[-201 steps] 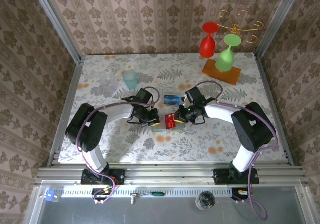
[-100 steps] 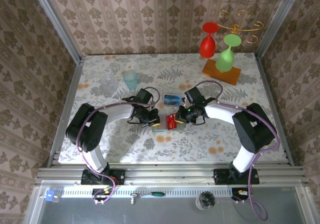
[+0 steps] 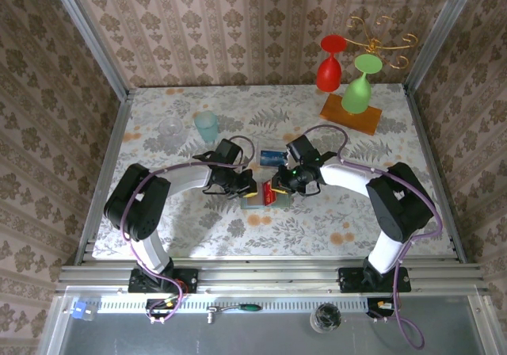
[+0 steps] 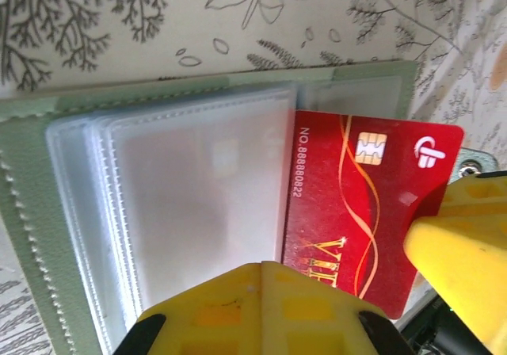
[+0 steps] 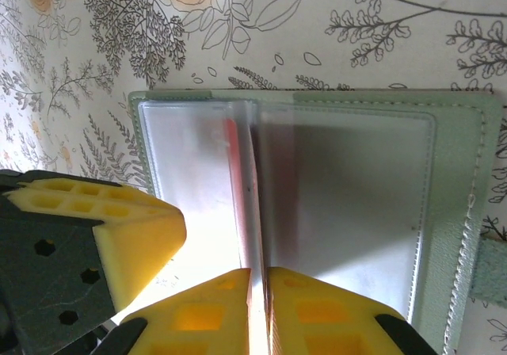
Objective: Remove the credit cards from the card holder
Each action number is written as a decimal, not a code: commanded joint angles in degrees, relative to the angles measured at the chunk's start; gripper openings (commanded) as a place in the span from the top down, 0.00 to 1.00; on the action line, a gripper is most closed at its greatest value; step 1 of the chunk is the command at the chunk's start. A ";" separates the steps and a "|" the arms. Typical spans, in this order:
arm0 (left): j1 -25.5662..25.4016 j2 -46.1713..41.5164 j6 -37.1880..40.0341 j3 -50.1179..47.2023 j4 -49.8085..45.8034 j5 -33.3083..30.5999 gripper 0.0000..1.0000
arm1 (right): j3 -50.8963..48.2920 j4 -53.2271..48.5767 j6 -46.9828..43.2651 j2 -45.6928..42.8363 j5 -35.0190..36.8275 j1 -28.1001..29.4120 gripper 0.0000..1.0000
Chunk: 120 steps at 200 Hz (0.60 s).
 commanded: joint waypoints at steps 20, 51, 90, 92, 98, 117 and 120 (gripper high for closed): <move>2.30 -3.37 0.18 -2.87 2.52 2.65 0.97 | 2.62 -3.77 0.11 1.68 1.68 0.76 0.88; 3.80 -4.71 0.49 -4.43 3.06 3.06 0.97 | 3.84 -5.12 -0.43 2.34 2.29 1.09 0.90; 4.77 -5.49 0.50 -5.37 3.72 3.14 0.97 | 5.39 -7.40 -1.68 1.88 3.39 1.17 0.94; 4.78 -5.49 0.49 -5.42 3.72 3.14 0.97 | 5.45 -7.59 -1.83 1.74 3.53 1.13 0.94; 4.83 -5.59 0.42 -5.52 3.80 3.10 0.97 | 5.71 -8.35 -2.35 1.26 4.01 1.12 0.94; 5.05 -5.70 0.41 -5.26 3.76 2.99 0.97 | 7.14 -11.58 -4.99 -0.20 5.78 1.03 0.95; 5.13 -5.71 0.41 -5.19 3.75 2.91 0.97 | 7.40 -12.22 -5.74 -0.42 6.16 0.99 0.95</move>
